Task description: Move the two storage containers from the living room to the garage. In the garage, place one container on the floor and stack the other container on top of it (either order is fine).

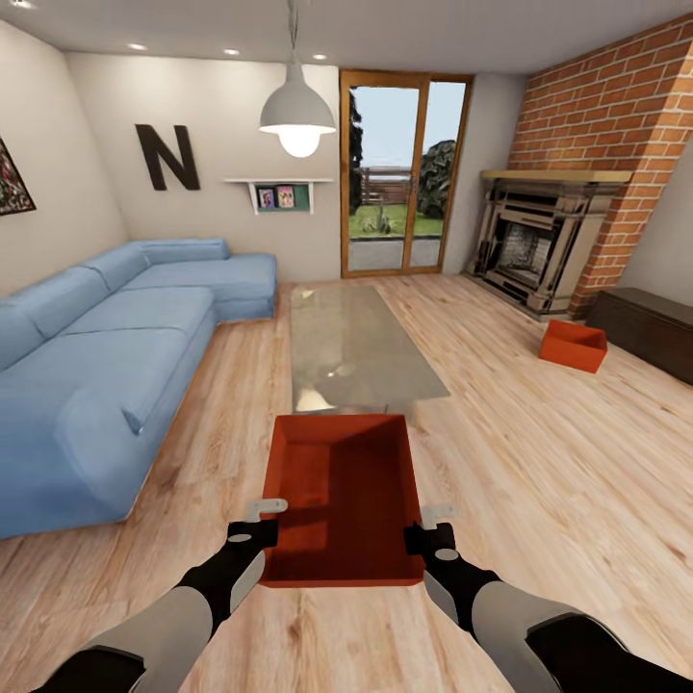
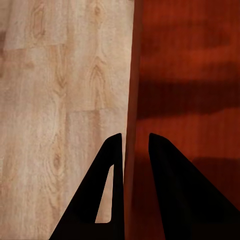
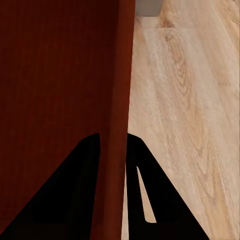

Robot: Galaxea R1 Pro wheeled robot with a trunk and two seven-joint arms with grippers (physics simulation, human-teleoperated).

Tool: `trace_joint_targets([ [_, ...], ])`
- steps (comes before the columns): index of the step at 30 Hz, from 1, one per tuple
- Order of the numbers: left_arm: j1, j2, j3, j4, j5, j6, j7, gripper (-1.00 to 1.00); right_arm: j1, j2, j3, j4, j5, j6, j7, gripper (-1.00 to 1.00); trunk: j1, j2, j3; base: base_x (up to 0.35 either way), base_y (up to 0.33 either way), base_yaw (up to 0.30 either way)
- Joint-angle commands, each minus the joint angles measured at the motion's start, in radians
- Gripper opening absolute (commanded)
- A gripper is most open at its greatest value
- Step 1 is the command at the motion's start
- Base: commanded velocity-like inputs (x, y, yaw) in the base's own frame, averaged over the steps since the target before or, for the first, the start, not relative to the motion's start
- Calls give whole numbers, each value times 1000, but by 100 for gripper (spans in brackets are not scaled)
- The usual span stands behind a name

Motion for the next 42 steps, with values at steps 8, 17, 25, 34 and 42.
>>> trace_joint_targets([
  [8, -1, 1, 44, -6, -19, 6, 10, -100, 0, 0, -22, 23, -16, -5, -4, -100, 0, -1, 12, 0, 0, 117],
  [17, -1, 0, 43, -6, -18, 6, 10, -100, 0, 0, -22, 23, -16, -5, -4, -100, 0, -1, 25, 0, 0, 98],
  [25, -1, 0, 43, -6, -19, 6, 10, -100, 0, 0, -22, 23, -16, -5, -4, -100, 0, -1, 38, 0, 0, 84],
  [34, -1, 0, 43, -6, -18, 6, 10, -100, 0, 0, -22, 23, -16, -5, -3, -100, 0, -1, 42, 0, 0, 28],
  [42, -1, 0, 44, -6, -17, 6, 10, -100, 0, 0, -22, 23, -16, -5, -3, -100, -27, 48, 64, 0, 0, 0],
])
